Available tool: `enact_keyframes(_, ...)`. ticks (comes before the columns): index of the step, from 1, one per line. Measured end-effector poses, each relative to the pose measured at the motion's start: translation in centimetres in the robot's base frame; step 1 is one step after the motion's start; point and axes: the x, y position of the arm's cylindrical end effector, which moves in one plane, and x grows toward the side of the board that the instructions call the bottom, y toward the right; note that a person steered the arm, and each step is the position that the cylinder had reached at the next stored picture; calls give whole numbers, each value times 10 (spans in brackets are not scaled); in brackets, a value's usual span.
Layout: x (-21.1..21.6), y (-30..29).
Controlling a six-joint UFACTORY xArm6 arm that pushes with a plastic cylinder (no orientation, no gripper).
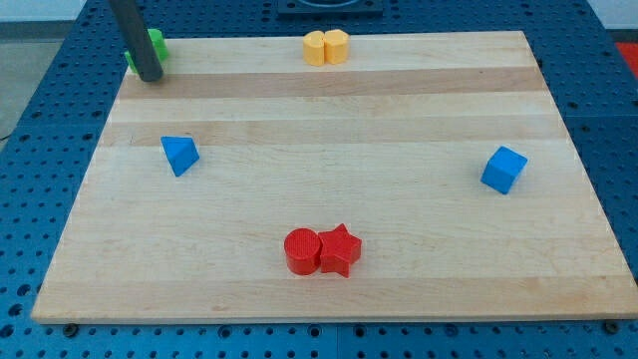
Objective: Move the triangle towards the right
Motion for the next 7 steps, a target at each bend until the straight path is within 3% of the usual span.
enact_keyframes(3, 0, -6)
enact_keyframes(4, 46, -45)
enact_keyframes(5, 49, -45)
enact_keyframes(7, 109, -45)
